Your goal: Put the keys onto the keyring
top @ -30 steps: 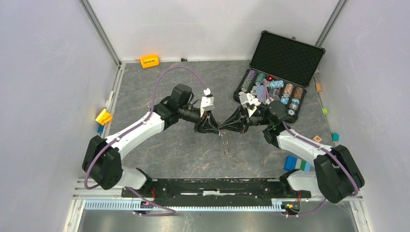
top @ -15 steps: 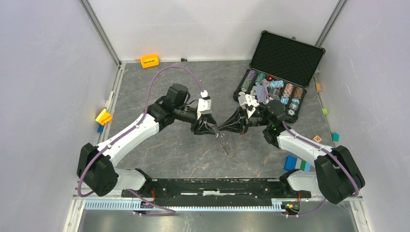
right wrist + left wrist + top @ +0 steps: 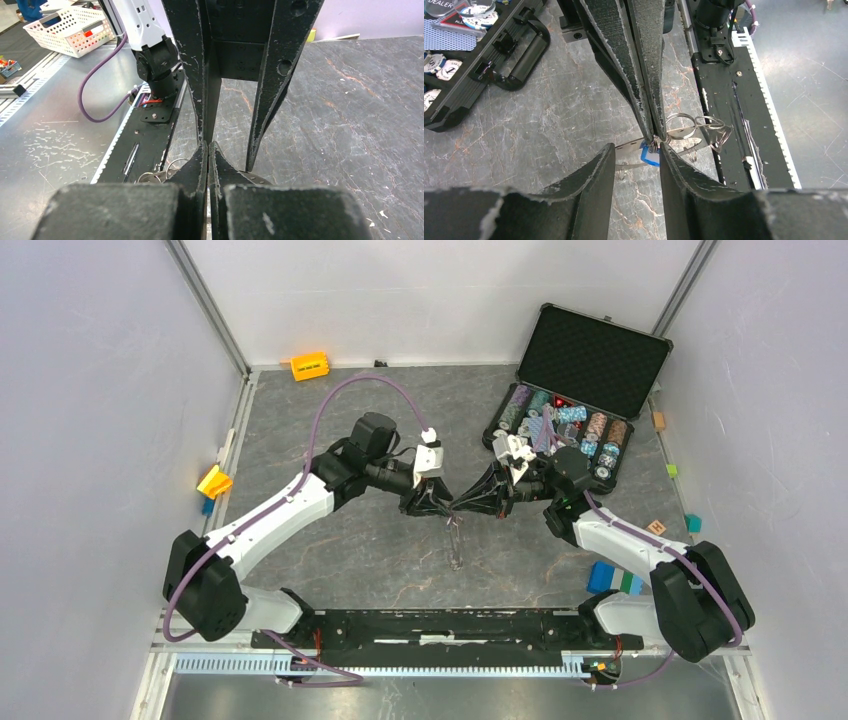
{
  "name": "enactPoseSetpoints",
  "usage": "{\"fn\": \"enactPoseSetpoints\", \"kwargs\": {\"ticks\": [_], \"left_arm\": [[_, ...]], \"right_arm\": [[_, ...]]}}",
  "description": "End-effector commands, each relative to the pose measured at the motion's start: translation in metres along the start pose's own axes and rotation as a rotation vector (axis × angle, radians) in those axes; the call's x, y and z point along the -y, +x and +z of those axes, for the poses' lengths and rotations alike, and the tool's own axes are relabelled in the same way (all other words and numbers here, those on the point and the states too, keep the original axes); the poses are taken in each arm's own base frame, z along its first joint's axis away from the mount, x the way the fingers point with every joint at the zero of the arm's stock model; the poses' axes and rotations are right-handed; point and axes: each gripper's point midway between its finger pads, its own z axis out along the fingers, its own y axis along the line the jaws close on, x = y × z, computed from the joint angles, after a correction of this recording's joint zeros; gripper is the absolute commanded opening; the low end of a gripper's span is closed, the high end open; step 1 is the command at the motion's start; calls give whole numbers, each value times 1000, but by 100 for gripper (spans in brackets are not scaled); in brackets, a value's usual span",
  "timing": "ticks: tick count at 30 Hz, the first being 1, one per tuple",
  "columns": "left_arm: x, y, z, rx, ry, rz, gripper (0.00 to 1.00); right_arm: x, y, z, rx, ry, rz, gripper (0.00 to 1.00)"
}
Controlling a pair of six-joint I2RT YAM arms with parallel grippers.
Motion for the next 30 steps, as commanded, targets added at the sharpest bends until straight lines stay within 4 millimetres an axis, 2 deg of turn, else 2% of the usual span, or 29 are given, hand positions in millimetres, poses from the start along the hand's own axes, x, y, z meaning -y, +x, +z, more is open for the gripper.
{"fn": "enactPoseSetpoints", "kwargs": {"ticks": [1, 6, 13, 17, 20, 22, 26, 30], "left_arm": [[2, -15, 1, 41, 23, 71, 43], [3, -16, 1, 44, 27, 71, 31], [5, -14, 0, 43, 30, 66, 2], [4, -16, -5, 27, -7, 68, 2], [-5, -14, -10, -31, -78, 47, 2], [-12, -9, -13, -97, -136, 41, 2], [-20, -3, -17, -232, -216, 73, 2], [-22, -1, -23, -312, -258, 71, 2]], "right_arm": [[5, -17, 2, 25, 13, -72, 0], [9, -15, 1, 15, 26, -68, 0], [13, -12, 0, 9, 45, -68, 0], [21, -5, -4, -19, 76, -77, 0], [31, 6, -8, -75, 119, -81, 1], [38, 11, -8, -113, 134, -96, 11], [40, 14, -9, -133, 139, -84, 40], [39, 11, -8, -129, 128, -88, 44]]}}
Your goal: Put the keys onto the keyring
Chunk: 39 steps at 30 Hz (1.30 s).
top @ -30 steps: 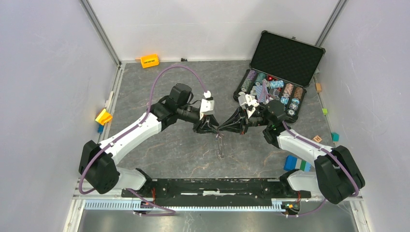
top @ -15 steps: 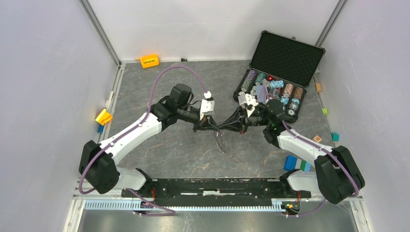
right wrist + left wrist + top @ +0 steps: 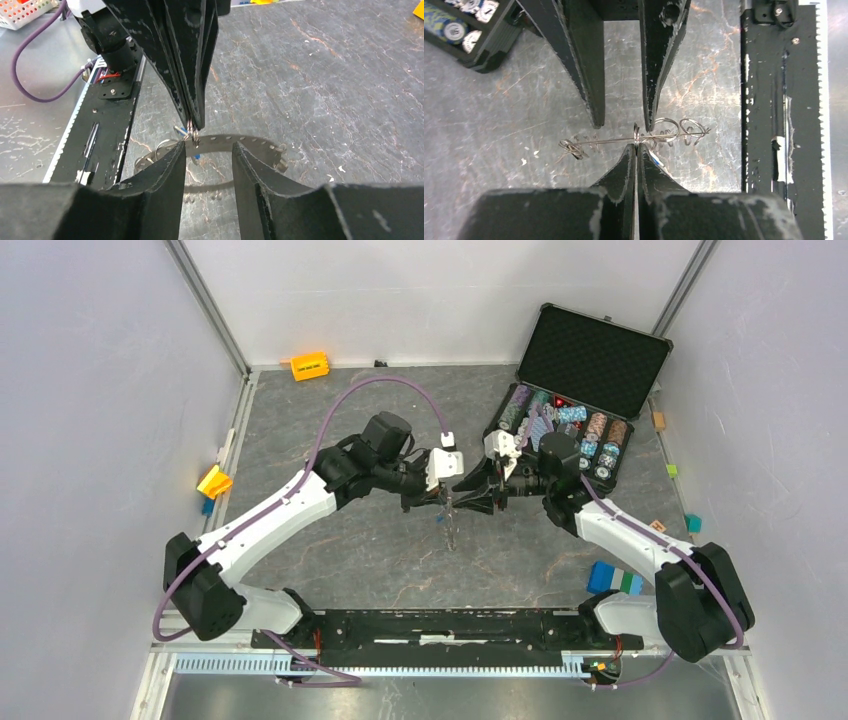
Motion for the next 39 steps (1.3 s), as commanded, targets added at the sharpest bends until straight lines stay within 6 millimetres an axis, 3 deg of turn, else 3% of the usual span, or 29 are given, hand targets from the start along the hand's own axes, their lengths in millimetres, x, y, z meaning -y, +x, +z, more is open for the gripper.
{"fn": "enactPoseSetpoints", "kwargs": {"ticks": [1, 12, 23, 31, 39], "left_arm": [[-15, -6, -15, -93, -105, 61, 2], [-9, -4, -8, -183, -135, 104, 2], [-1, -11, -3, -159, -103, 99, 2], [3, -12, -3, -145, -87, 95, 2], [4, -12, -3, -136, -90, 98, 2]], "right_arm": [[5, -11, 0, 2, 1, -52, 45], [-12, -22, 5, 58, -72, -22, 45], [-17, -14, 11, 67, -114, 46, 42], [-16, -14, 14, 68, -117, 51, 33], [-13, -2, 16, 37, -114, 66, 30]]}}
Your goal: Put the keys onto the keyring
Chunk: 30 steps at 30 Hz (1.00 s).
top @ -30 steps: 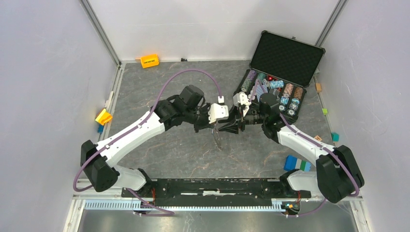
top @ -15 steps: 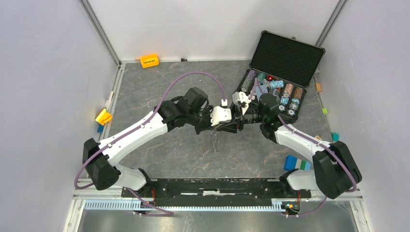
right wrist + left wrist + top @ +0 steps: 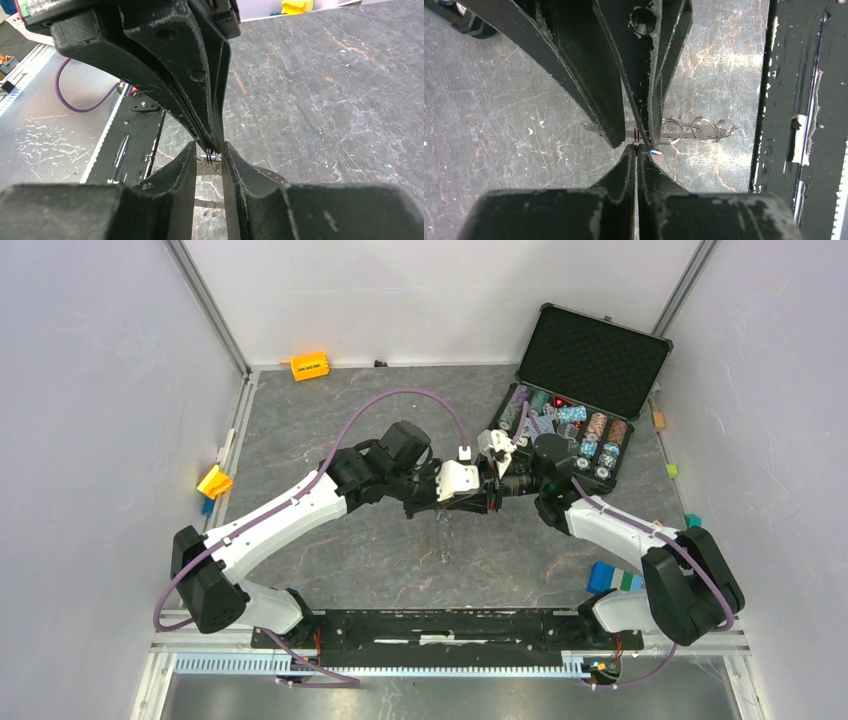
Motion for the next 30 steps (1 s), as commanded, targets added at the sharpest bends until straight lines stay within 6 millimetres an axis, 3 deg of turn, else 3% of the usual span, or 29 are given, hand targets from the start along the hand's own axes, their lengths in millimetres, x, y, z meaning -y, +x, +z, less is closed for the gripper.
{"fn": "enactPoseSetpoints", "kwargs": {"ticks": [1, 10, 16, 21, 25, 30], "left_arm": [[-2, -23, -9, 79, -11, 48, 2], [0, -20, -6, 74, 1, 39, 2], [1, -19, -4, 70, 8, 36, 2], [0, -18, -3, 66, 6, 37, 4], [-3, -13, -11, 87, 6, 54, 32], [-10, -5, -20, 140, 31, 36, 49]], "right_arm": [[1, 2, 2, -9, -11, -23, 29], [2, 3, 3, -13, -10, -19, 21], [2, 1, 4, -8, -5, -27, 0], [1, -5, 2, 4, -3, -60, 0], [-3, -13, -1, 19, -11, -94, 0], [-11, -22, -4, 40, -38, -118, 0]]}}
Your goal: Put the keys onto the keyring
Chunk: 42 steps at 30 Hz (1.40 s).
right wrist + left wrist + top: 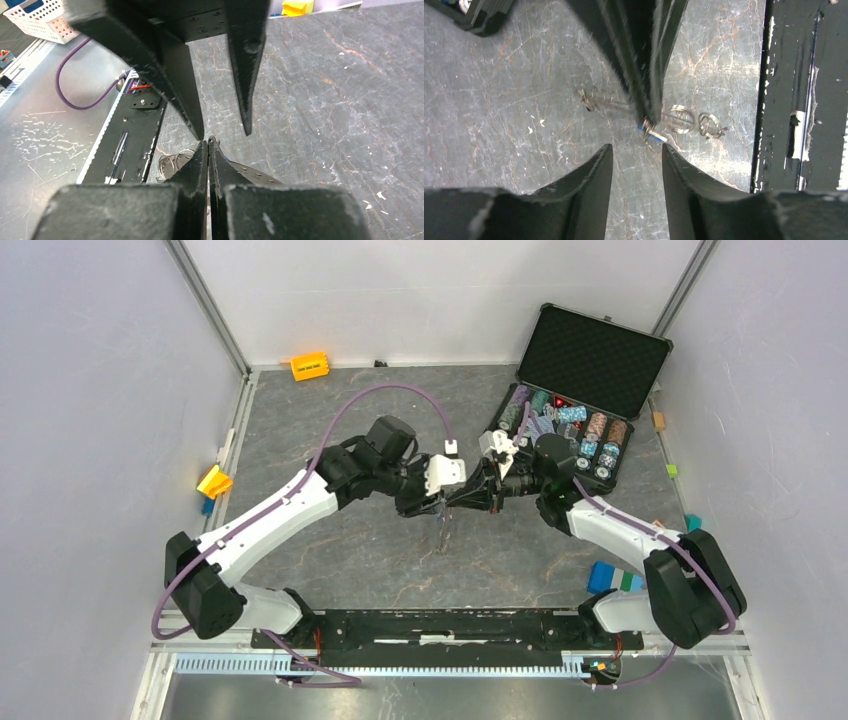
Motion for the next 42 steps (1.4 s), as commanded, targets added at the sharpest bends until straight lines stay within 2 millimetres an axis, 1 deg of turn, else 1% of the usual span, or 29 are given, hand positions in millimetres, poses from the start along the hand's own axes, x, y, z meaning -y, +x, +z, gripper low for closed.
{"fn": "enactPoseSetpoints", "kwargs": {"ticks": [1, 5, 9, 14, 19, 22, 24, 29, 32, 36, 42], "left_arm": [[-5, -11, -14, 115, 26, 51, 50], [-6, -14, -14, 195, 65, 75, 50], [3, -26, -13, 265, 126, 96, 48], [8, -28, -10, 281, 174, 72, 43], [14, -28, -11, 286, 204, 79, 39], [16, -29, -10, 294, 217, 77, 32], [17, -28, -8, 295, 229, 76, 25], [22, -29, -5, 313, 272, 75, 3], [28, -32, -5, 340, 307, 77, 2], [31, -36, -3, 377, 322, 75, 2], [29, -41, -1, 388, 335, 45, 2]], "right_arm": [[-12, -28, -4, 59, -42, -110, 0], [-21, -36, -5, 87, -72, -111, 0], [-24, -39, -6, 102, -80, -106, 0], [-27, -41, -8, 113, -86, -110, 0], [-27, -38, -9, 109, -94, -107, 0], [-30, -40, -9, 118, -104, -105, 0], [-34, -43, -10, 129, -114, -105, 0], [-42, -50, -11, 170, -129, -109, 0], [-44, -52, -12, 186, -131, -103, 0], [-43, -54, -12, 200, -118, -101, 0], [-30, -43, -10, 166, -67, -89, 0]]}}
